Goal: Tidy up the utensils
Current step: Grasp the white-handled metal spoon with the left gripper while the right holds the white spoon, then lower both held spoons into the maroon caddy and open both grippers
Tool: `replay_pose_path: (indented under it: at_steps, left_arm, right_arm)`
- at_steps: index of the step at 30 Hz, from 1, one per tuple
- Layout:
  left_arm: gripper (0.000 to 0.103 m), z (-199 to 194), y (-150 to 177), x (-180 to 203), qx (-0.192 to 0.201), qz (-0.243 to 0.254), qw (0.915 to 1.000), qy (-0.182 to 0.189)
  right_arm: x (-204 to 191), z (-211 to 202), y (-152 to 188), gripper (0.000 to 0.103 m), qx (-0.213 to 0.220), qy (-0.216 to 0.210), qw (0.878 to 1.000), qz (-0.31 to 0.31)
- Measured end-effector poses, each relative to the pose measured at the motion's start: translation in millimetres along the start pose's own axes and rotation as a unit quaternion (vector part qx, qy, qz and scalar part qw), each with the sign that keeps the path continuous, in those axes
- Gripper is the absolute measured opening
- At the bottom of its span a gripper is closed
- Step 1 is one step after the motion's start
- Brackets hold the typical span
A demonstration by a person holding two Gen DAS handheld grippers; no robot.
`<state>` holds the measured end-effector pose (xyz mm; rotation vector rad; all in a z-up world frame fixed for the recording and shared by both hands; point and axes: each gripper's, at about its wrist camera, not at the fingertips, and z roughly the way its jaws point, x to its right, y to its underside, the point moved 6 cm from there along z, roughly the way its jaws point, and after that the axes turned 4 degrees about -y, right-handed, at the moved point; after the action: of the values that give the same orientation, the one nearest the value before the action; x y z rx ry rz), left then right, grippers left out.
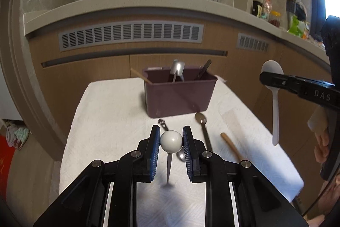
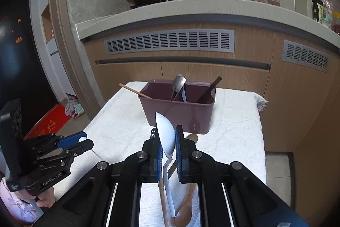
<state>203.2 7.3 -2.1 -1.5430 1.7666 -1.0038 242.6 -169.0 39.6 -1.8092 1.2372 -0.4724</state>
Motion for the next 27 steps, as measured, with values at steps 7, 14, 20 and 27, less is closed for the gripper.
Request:
replay_pose_path:
  at_steps: [7,14,20,27]
  left_arm:
    - [0.022,-12,-26,9,0.016,-0.008,0.9996,0.023]
    - [0.022,-31,-90,17,0.066,-0.007,0.9965,0.051]
    - [0.022,-33,-168,18,0.112,-0.010,0.9914,0.067]
    - [0.022,8,-214,10,0.128,-0.007,0.9900,0.059]
  right_arm:
    - [-8,-13,-12,0.009,0.020,0.000,1.000,-0.016]
    - [-9,-18,-31,0.009,0.041,-0.004,0.999,-0.022]
    - [-1,-29,-92,0.009,0.101,0.003,0.994,-0.030]
    - [18,-12,-150,0.009,0.151,0.023,0.988,-0.033]
